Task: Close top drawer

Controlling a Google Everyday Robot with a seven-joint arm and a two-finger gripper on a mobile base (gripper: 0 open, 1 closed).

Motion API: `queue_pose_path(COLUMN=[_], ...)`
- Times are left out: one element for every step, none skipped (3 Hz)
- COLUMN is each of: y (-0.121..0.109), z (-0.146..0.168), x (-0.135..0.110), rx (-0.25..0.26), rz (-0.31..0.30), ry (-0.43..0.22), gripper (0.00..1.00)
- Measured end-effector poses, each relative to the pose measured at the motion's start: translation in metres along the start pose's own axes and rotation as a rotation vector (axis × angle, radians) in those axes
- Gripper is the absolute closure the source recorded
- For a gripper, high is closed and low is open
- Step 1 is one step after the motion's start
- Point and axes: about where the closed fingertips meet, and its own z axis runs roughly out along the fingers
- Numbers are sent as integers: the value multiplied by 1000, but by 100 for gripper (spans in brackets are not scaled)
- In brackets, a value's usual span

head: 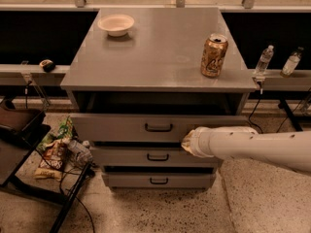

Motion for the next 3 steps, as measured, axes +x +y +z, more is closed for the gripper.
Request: queue_pose_path(y=[0,0,0], z=[0,0,0], x=[0,0,0], rx=[0,0,0], rz=[0,0,0], ry=[0,0,0], gripper=[12,0,0])
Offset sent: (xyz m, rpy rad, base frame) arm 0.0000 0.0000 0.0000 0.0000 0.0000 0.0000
